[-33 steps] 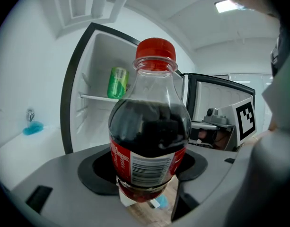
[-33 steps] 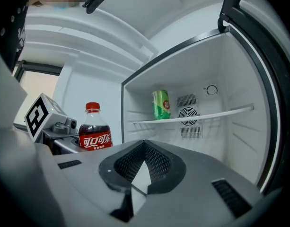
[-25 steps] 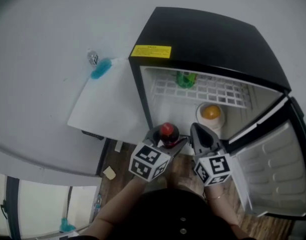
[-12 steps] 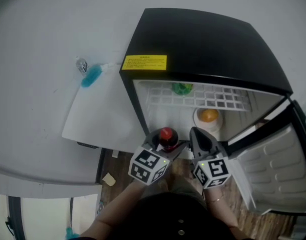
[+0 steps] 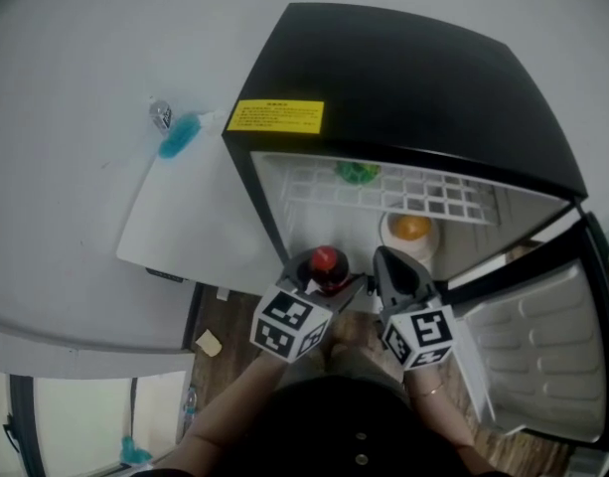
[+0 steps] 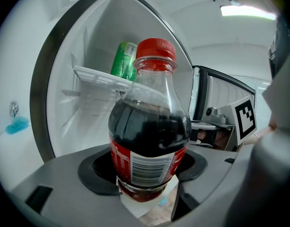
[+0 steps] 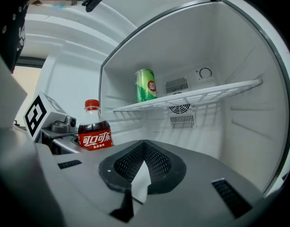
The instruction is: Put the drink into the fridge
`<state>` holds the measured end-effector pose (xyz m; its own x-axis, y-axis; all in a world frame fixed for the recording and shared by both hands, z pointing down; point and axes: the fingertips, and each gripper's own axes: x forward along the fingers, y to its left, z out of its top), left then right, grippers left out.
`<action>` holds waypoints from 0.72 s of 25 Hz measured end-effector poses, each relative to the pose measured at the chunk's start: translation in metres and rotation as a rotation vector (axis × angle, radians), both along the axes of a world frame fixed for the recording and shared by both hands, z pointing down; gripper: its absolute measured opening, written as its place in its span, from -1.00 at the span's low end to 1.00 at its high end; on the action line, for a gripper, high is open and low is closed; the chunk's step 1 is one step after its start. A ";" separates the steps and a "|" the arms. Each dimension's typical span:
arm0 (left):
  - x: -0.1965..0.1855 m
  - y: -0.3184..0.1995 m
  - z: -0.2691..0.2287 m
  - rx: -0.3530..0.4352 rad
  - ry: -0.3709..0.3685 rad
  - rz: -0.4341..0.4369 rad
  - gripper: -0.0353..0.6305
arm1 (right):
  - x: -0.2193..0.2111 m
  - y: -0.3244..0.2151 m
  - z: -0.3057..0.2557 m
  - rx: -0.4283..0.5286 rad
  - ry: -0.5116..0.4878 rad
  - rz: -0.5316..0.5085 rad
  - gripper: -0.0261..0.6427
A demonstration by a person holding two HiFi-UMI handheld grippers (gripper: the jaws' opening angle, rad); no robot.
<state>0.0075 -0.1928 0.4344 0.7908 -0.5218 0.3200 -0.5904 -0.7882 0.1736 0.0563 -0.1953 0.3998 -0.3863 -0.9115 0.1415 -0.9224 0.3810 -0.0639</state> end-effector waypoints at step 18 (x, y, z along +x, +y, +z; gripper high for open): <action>0.002 -0.007 -0.002 -0.009 -0.008 -0.074 0.06 | 0.003 -0.006 0.001 -0.020 -0.014 -0.055 -0.90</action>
<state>0.0100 -0.1999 0.4328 0.7472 -0.5761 0.3313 -0.6488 -0.7404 0.1757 0.0591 -0.2009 0.4010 -0.4382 -0.8857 0.1533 -0.8988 0.4300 -0.0848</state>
